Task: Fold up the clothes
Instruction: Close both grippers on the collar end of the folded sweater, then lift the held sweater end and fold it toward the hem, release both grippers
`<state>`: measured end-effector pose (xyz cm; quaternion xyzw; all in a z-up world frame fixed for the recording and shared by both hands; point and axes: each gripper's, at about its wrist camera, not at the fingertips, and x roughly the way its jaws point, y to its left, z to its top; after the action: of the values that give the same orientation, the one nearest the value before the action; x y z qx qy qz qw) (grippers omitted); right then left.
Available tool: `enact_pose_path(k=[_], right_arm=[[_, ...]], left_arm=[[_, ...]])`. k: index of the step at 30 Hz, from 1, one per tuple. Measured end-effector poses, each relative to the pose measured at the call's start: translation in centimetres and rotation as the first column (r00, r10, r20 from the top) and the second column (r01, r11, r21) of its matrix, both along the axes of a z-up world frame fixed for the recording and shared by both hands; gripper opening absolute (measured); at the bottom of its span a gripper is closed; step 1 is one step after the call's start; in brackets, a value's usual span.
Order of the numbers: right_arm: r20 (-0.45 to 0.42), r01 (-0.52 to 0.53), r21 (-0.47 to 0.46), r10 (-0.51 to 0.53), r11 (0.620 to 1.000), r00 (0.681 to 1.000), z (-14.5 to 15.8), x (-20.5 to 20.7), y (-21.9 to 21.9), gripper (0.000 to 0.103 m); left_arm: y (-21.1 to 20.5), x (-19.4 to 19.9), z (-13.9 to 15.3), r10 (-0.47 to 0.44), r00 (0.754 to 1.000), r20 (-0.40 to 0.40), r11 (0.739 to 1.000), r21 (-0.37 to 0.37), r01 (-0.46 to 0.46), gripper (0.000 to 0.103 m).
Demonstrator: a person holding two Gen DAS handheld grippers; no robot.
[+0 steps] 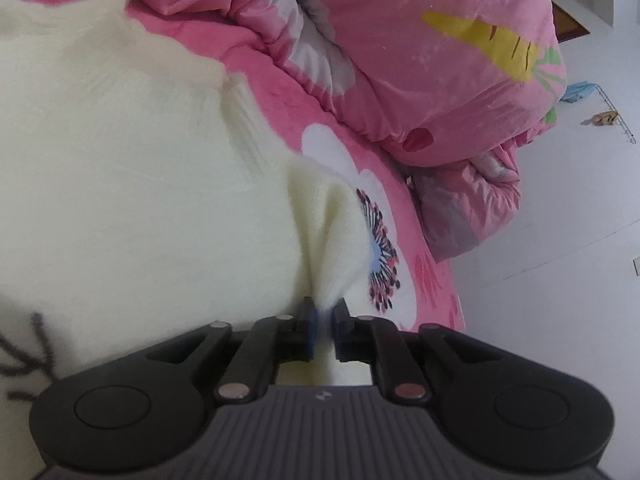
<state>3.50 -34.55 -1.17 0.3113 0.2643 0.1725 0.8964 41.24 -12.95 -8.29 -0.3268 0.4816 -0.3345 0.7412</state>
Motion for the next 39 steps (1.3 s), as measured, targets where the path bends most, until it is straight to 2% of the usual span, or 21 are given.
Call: enact_pose_path(k=[3,7,11,12,13,14,15,16,17,21,23,26,29,30,33,35,37,39], right_arm=[[0.011,0.038,0.033,-0.038,0.999,0.999,0.4,-0.8,-1.8,0.044],[-0.008,0.071,0.086,-0.071,0.994,0.997,0.2,-1.4,-3.4,0.046],[-0.024,0.076,0.043,-0.075,0.996,0.997,-0.1,-0.3,-2.4,0.046],[-0.029,0.077,0.023,-0.077,0.997,0.997,-0.3,0.1,-2.1,0.045],[-0.033,0.081,-0.001,-0.081,0.997,0.996,-0.3,0.4,-1.7,0.039],[-0.034,0.084,-0.028,-0.085,0.996,0.996,-0.4,0.6,-1.4,0.032],[-0.035,0.087,-0.054,-0.089,0.995,0.995,-0.4,0.9,-1.0,0.018],[-0.034,0.088,-0.072,-0.091,0.993,0.995,-0.4,1.0,-0.8,0.013],[-0.029,0.088,-0.072,-0.09,0.993,0.995,-0.4,1.0,-0.7,0.012],[0.023,0.071,-0.059,-0.07,0.996,0.997,0.7,0.3,-0.5,0.011],[0.044,0.037,-0.026,-0.036,0.999,0.998,1.1,0.1,-0.4,0.011],[0.042,-0.013,-0.006,0.014,1.0,0.999,0.8,0.7,0.1,0.011],[-0.028,-0.026,-0.017,0.025,1.0,0.999,-0.3,2.0,0.5,0.011],[-0.058,-0.028,-0.018,0.027,0.999,0.998,-0.8,2.5,0.6,0.013],[-0.104,-0.031,-0.038,0.026,0.999,0.994,-1.0,2.7,0.7,0.018],[-0.082,-0.032,-0.053,0.028,0.998,0.996,-0.1,1.9,0.3,0.031],[-0.024,-0.01,-0.046,0.009,0.999,1.0,0.9,0.8,-0.9,0.045],[0.01,0.045,-0.051,-0.044,0.998,0.999,1.7,0.5,-2.4,0.046]], left_arm=[[0.5,-0.7,1.0,-0.012,1.0,0.008,1.0,0.002,0.012,0.04],[0.3,-2.7,2.0,-0.081,0.997,0.022,0.996,0.026,0.08,0.045],[-1.5,-4.8,1.9,-0.176,0.984,0.02,0.983,0.05,0.175,0.046],[-2.2,-5.3,1.8,-0.202,0.979,0.023,0.978,0.066,0.2,0.045],[-2.9,-5.8,1.7,-0.226,0.974,0.034,0.971,0.094,0.222,0.04],[-3.6,-6.3,1.7,-0.241,0.969,0.052,0.964,0.127,0.233,0.026],[-4.2,-6.8,1.8,-0.256,0.964,0.068,0.957,0.16,0.242,0.008],[-4.4,-7.1,1.8,-0.264,0.962,0.071,0.953,0.172,0.249,0.008],[-4.2,-7.3,2.0,-0.255,0.964,0.068,0.956,0.165,0.241,0.007],[-1.3,-7.9,4.5,-0.204,0.975,0.085,0.979,0.005,0.205,0.007],[0.1,-8.4,5.6,-0.187,0.976,0.11,0.981,-0.025,0.191,0.007],[1.0,-8.8,5.7,-0.175,0.977,0.122,0.985,0.014,0.174,0.007],[0.5,-8.3,3.4,-0.181,0.981,0.071,0.975,0.144,0.169,0.009],[0.3,-8.1,2.6,-0.182,0.982,0.05,0.968,0.188,0.169,0.009],[0.3,-7.8,1.2,-0.171,0.985,0.025,0.968,0.191,0.163,0.009],[0.5,-7.8,1.1,-0.172,0.985,0.032,0.968,0.193,0.163,0.009],[0.8,-7.9,1.1,-0.175,0.984,0.043,0.967,0.197,0.164,0.009],[0.9,-8.0,0.9,-0.178,0.983,0.049,0.967,0.192,0.166,0.01]])
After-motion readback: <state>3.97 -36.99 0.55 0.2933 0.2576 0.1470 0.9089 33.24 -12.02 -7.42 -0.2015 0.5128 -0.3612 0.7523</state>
